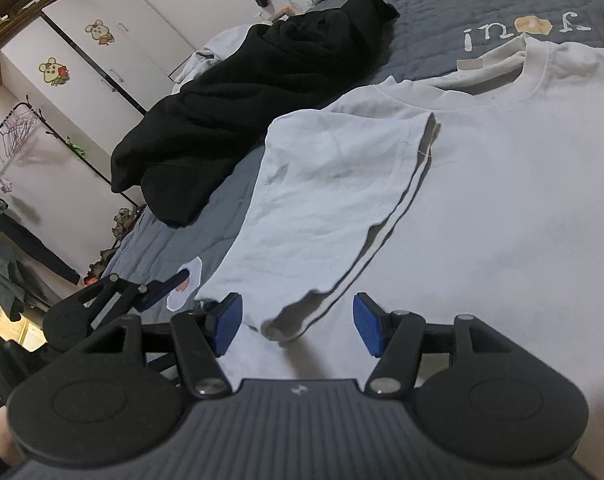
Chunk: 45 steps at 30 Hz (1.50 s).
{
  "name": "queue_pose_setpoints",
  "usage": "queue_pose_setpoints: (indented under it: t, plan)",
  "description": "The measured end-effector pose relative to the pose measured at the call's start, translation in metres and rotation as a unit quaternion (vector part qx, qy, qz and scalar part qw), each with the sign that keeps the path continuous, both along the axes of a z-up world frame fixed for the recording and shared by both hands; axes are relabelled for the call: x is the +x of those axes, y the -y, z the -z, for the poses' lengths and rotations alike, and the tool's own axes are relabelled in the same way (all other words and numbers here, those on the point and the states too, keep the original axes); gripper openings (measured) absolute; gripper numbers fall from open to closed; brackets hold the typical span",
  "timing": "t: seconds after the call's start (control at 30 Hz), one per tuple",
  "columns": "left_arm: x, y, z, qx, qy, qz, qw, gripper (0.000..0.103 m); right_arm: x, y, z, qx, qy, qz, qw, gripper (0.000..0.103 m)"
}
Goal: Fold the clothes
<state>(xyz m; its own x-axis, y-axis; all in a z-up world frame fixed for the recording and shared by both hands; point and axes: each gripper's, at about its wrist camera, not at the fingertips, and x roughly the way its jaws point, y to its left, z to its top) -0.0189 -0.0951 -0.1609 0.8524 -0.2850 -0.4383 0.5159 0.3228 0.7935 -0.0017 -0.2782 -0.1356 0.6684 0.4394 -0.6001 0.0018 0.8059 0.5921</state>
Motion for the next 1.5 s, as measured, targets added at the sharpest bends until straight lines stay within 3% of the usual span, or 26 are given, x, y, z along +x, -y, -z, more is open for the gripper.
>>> queue_pose_setpoints:
  t: [0.13, 0.33, 0.6, 0.73, 0.77, 0.8, 0.93, 1.03, 1.07, 1.1, 1.17, 1.2, 1.27, 1.33, 1.4, 1.5]
  plan:
    - [0.003, 0.011, 0.014, 0.02, 0.041, 0.012, 0.9989, 0.033, 0.0, -0.003, -0.001, -0.001, 0.0, -0.006, 1.0, 0.06]
    - [0.012, -0.017, 0.002, 0.041, 0.027, -0.015, 0.9987, 0.034, 0.0, 0.0, 0.0, 0.0, -0.003, -0.005, 1.0, 0.06]
    - [0.007, -0.008, 0.005, 0.03, 0.01, 0.012, 0.9994, 0.037, 0.0, -0.002, -0.002, 0.003, 0.005, -0.004, 1.0, 0.06]
    - [0.005, -0.006, 0.012, 0.037, 0.025, 0.023, 0.9987, 0.038, 0.0, -0.006, -0.001, 0.003, 0.004, -0.009, 1.0, 0.06]
    - [0.004, -0.006, 0.013, 0.041, 0.019, 0.026, 0.9986, 0.029, 0.0, -0.007, 0.0, 0.003, 0.003, -0.01, 1.0, 0.06]
    - [0.004, -0.007, 0.014, 0.046, 0.014, 0.029, 0.9984, 0.007, 0.0, -0.007, 0.0, 0.003, 0.003, -0.011, 1.0, 0.06]
    - [-0.003, -0.011, 0.011, 0.059, -0.016, 0.039, 0.9973, 0.005, 0.0, -0.011, 0.002, 0.004, 0.001, -0.016, 1.0, 0.06]
    - [-0.012, -0.013, 0.001, 0.052, -0.04, 0.037, 0.9972, 0.019, 0.001, -0.014, 0.003, 0.004, 0.0, -0.019, 1.0, 0.06]
    - [-0.015, -0.015, -0.004, 0.044, -0.051, 0.039, 0.997, 0.032, 0.001, -0.013, 0.003, 0.004, 0.0, -0.018, 1.0, 0.06]
    - [-0.019, -0.016, -0.009, 0.036, -0.063, 0.041, 0.9965, 0.038, 0.001, -0.011, 0.003, 0.005, 0.0, -0.015, 1.0, 0.06]
    - [-0.022, -0.019, -0.022, -0.001, -0.095, 0.041, 0.9947, 0.038, 0.001, -0.008, 0.002, 0.01, 0.001, -0.01, 1.0, 0.06]
    - [-0.017, -0.022, -0.031, -0.045, -0.122, 0.035, 0.991, 0.038, 0.001, -0.006, 0.002, 0.012, 0.002, -0.007, 1.0, 0.06]
    - [-0.008, -0.027, -0.049, -0.132, -0.175, 0.022, 0.9755, 0.038, 0.001, -0.003, 0.001, 0.016, 0.003, -0.002, 1.0, 0.06]
    - [0.004, -0.032, -0.064, -0.218, -0.226, 0.003, 0.9494, 0.038, 0.0, 0.001, -0.002, 0.017, 0.01, 0.008, 1.0, 0.06]
    - [0.022, -0.034, -0.064, -0.288, -0.272, -0.037, 0.9176, 0.034, 0.0, 0.005, -0.004, 0.017, 0.015, 0.017, 1.0, 0.06]
    - [0.044, -0.034, -0.054, -0.333, -0.326, -0.106, 0.8785, 0.024, 0.001, 0.012, -0.003, 0.014, 0.015, 0.027, 0.999, 0.06]
